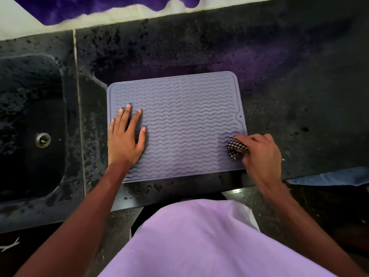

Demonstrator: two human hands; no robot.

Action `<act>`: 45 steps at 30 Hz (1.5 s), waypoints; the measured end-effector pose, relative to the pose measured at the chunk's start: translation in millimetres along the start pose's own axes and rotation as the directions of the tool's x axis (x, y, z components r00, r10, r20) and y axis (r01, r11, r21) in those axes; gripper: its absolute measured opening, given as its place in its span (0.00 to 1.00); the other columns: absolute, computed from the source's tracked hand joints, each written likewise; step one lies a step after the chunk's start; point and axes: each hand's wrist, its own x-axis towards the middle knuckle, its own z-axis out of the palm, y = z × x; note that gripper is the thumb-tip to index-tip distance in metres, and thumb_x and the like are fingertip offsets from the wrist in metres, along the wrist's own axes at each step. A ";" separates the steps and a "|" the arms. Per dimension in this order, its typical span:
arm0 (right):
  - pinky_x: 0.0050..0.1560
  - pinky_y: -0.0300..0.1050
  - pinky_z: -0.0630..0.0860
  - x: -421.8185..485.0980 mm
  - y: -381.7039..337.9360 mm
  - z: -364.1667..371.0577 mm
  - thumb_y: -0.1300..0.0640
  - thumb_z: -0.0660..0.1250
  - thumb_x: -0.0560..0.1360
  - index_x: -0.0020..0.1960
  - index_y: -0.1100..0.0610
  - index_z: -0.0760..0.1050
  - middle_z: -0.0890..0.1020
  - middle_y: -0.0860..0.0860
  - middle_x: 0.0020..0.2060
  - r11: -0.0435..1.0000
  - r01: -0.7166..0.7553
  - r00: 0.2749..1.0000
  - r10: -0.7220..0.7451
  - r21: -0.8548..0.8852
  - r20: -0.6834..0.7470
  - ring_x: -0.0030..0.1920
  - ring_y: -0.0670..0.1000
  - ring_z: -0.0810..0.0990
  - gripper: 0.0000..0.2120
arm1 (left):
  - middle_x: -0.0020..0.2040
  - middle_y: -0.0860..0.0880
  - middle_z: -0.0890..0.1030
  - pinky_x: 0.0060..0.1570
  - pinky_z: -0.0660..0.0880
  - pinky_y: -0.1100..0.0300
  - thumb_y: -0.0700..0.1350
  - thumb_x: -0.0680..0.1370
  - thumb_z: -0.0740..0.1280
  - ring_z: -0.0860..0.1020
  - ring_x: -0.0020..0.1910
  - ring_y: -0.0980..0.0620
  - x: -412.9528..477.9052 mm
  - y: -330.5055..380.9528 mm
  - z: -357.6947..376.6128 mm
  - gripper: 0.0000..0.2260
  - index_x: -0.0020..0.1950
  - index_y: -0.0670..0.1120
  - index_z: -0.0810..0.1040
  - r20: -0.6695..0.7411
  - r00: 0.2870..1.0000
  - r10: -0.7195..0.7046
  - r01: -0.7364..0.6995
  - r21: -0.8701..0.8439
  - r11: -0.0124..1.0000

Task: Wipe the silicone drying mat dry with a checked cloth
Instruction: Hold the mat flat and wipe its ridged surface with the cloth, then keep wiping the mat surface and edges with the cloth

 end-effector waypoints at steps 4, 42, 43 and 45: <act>0.45 0.51 0.75 -12.0 -47.4 14.6 0.69 0.68 0.62 0.59 0.51 0.80 0.82 0.50 0.46 0.945 0.258 0.965 -0.263 0.203 -0.003 0.46 0.56 0.75 0.28 | 0.83 0.47 0.58 0.80 0.54 0.43 0.56 0.85 0.55 0.56 0.82 0.46 -0.4 1.5 -0.6 0.25 0.81 0.50 0.64 -0.001 1.000 -0.003 0.003 0.001 1.000; 0.42 0.51 0.74 18.2 -59.5 27.7 0.69 0.73 0.58 0.58 0.51 0.79 0.80 0.51 0.49 0.932 0.344 0.930 -0.355 0.116 0.098 0.48 0.58 0.76 0.30 | 0.83 0.50 0.58 0.80 0.54 0.46 0.55 0.84 0.57 0.54 0.82 0.49 0.2 3.6 -3.7 0.25 0.81 0.51 0.64 0.001 1.000 -0.023 0.023 -0.029 0.999; 0.43 0.51 0.76 17.8 -50.6 25.5 0.70 0.73 0.58 0.58 0.51 0.80 0.80 0.51 0.49 0.935 0.336 0.934 -0.347 0.113 0.091 0.48 0.58 0.76 0.30 | 0.83 0.50 0.58 0.80 0.54 0.46 0.55 0.84 0.57 0.54 0.82 0.49 0.2 3.6 -3.6 0.25 0.81 0.51 0.64 0.001 1.000 -0.025 0.025 -0.028 0.999; 0.42 0.51 0.77 15.6 -28.0 17.2 0.70 0.71 0.59 0.58 0.51 0.80 0.81 0.51 0.48 0.954 0.285 0.953 -0.293 0.096 0.074 0.48 0.58 0.76 0.29 | 0.83 0.50 0.58 0.80 0.54 0.46 0.55 0.84 0.57 0.54 0.83 0.50 0.1 3.7 -3.6 0.25 0.81 0.52 0.63 0.004 1.000 -0.028 0.028 -0.031 0.999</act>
